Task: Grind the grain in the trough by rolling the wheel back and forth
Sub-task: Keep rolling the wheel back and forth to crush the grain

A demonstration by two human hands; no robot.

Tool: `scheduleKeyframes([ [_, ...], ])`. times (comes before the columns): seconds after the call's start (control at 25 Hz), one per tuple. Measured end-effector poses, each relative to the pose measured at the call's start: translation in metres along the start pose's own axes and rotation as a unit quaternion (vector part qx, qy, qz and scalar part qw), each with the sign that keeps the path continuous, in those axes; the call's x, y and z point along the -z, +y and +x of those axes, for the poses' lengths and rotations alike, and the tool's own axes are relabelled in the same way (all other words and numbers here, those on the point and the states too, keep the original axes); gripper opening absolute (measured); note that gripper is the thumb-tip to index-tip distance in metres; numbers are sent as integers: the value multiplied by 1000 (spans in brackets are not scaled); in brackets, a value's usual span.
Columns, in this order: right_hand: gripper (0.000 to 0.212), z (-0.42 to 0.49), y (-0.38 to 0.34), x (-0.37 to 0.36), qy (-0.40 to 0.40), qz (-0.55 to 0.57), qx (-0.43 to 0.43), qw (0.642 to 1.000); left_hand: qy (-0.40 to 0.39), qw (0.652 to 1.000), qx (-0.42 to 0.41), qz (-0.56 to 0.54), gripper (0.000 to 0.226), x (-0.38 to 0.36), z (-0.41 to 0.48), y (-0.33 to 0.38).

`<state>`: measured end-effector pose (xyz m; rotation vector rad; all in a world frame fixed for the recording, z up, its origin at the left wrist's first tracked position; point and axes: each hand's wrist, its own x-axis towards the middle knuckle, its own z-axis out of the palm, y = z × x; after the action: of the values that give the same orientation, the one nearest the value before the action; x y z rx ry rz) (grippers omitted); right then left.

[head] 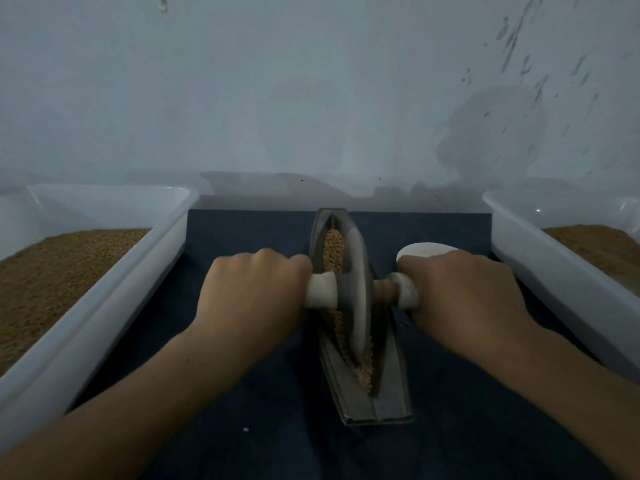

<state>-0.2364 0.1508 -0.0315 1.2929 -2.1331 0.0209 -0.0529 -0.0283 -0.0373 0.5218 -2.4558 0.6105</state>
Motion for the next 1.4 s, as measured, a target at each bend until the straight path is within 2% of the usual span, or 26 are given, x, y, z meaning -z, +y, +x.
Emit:
scheduleKeyframes([
  [0.12,31,29,0,-27,-52,63,-38,996,-45,997,22,55,35,-23,31,-1],
  [0.24,13,69,-1,-48,-73,115,-87,987,-53,996,45,50,5,-38,74,-6],
  [0.32,13,74,-2,-50,-65,114,-90,987,-70,995,49,47,8,-38,82,-7],
  [0.4,21,58,0,-42,-48,92,-66,992,-61,997,44,35,9,-33,67,-7],
  [0.56,47,5,4,-13,-22,42,3,999,-13,1000,-6,26,55,-6,9,1],
  [0.64,59,-2,4,-4,6,10,18,1000,-1,1000,-5,10,64,-3,4,-2],
  [0.68,61,4,4,-5,3,-1,17,1000,-21,1000,4,5,61,-7,7,-3],
  [0.76,54,26,3,-17,-15,1,6,1000,-66,997,37,17,38,-24,20,-3],
  [0.88,21,78,2,-39,-84,70,-54,993,-80,994,67,26,6,-42,67,-9],
  [0.96,11,92,2,-42,-117,99,-80,985,-99,992,60,39,10,-40,87,-11],
  [1.04,16,74,2,-37,-112,111,-75,985,-82,995,48,36,9,-33,77,-9],
  [1.08,23,59,3,-33,-94,101,-58,989,-63,996,46,34,9,-30,61,-6],
  [1.2,52,16,2,-11,-18,26,26,999,-22,999,25,4,46,-17,8,-2],
  [1.28,66,12,1,3,7,-9,41,999,-20,1000,20,-9,58,-15,-4,-6],
  [1.32,62,17,1,2,1,-16,38,999,-28,999,24,-10,58,-18,-3,-6],
  [1.4,40,33,0,-14,-28,-5,5,1000,-41,998,47,17,46,-29,11,-4],
])
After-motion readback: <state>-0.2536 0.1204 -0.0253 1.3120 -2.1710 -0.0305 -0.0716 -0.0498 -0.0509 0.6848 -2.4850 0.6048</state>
